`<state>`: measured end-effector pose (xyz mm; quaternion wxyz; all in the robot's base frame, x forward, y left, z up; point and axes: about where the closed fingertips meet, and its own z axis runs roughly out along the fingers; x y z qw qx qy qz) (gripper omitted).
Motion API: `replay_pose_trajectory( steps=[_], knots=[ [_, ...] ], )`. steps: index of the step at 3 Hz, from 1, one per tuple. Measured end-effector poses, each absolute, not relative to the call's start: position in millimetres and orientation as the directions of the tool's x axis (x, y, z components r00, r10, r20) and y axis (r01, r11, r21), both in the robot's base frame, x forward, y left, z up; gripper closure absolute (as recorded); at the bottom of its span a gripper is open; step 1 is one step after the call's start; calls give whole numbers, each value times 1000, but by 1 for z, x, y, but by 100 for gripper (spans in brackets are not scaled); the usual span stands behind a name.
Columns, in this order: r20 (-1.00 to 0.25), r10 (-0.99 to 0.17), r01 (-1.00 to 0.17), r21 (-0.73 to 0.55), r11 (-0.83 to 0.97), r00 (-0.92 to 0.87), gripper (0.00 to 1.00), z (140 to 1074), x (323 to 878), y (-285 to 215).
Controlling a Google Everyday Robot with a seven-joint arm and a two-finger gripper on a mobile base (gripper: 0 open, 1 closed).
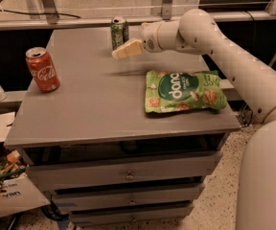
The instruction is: Move green can near coke can
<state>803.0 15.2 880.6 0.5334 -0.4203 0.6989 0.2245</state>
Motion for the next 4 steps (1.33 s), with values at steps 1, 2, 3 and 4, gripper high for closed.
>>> replay_pose_trajectory(
  steps=[1, 2, 3, 4],
  knots=[
    [-941, -333, -829, -142, 541, -56, 0, 884, 823, 28],
    [-941, -334, -830, -140, 540, -58, 0, 876, 842, 41],
    [-938, -340, -829, -136, 542, -69, 0, 865, 859, 52],
    [-940, -335, -828, -138, 543, -63, 18, 862, 867, 57]
  ],
)
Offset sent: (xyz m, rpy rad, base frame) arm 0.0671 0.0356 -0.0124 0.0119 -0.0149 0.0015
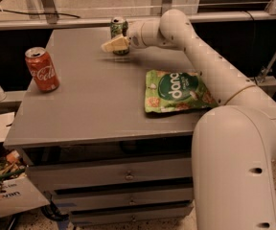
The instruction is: Move green can near coke can
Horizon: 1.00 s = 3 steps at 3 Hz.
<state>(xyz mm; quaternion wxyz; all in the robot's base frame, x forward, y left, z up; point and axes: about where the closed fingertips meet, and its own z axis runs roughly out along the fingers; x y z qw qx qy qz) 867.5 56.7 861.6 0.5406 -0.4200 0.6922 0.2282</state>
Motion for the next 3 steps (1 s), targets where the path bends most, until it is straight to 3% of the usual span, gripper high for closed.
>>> replay_pose_trajectory(
  steps=[3],
  knots=[
    [-955, -295, -857, -116, 502, -43, 88, 885, 851, 63]
  ],
)
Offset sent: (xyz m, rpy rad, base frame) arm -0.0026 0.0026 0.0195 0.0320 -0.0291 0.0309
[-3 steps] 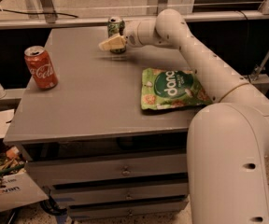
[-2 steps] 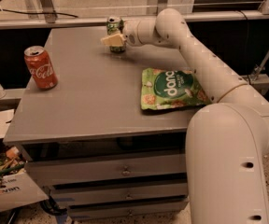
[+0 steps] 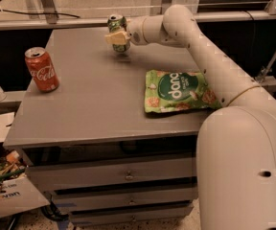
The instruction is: Move green can near coke can
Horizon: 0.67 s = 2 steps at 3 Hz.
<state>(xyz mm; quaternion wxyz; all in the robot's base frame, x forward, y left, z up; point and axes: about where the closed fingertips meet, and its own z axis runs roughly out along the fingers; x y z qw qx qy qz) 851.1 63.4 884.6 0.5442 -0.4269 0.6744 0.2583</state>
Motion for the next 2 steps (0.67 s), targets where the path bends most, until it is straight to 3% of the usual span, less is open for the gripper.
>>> replay_pose_trajectory(
  steps=[1, 2],
  knots=[
    [-967, -250, -901, -70, 428, -43, 100, 900, 816, 69],
    [-980, -194, -947, -22, 321, -43, 100, 914, 773, 85]
  ],
)
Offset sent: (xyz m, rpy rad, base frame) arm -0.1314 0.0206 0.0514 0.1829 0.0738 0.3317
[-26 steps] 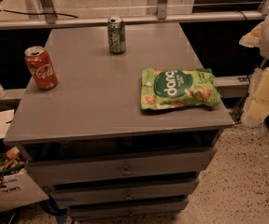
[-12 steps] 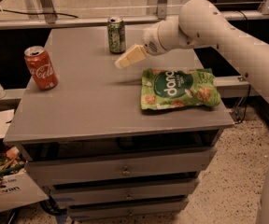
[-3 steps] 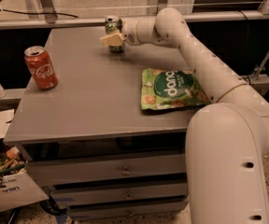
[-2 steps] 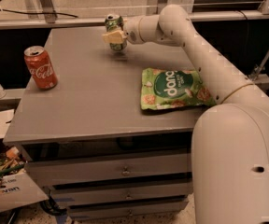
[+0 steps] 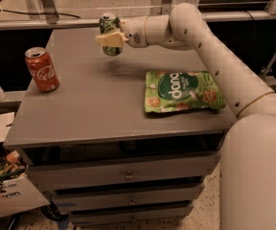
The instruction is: Move green can near coke can
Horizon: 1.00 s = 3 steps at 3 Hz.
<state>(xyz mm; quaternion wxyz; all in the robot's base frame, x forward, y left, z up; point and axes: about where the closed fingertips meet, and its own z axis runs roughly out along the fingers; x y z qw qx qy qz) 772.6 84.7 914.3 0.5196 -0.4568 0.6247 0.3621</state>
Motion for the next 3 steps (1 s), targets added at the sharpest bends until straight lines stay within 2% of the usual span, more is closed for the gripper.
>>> replay_pose_trajectory(
  steps=[1, 3],
  knots=[
    [-980, -195, -947, -22, 319, -43, 100, 914, 772, 86],
    [-979, -200, -984, -4, 176, -32, 100, 898, 730, 136]
  ],
)
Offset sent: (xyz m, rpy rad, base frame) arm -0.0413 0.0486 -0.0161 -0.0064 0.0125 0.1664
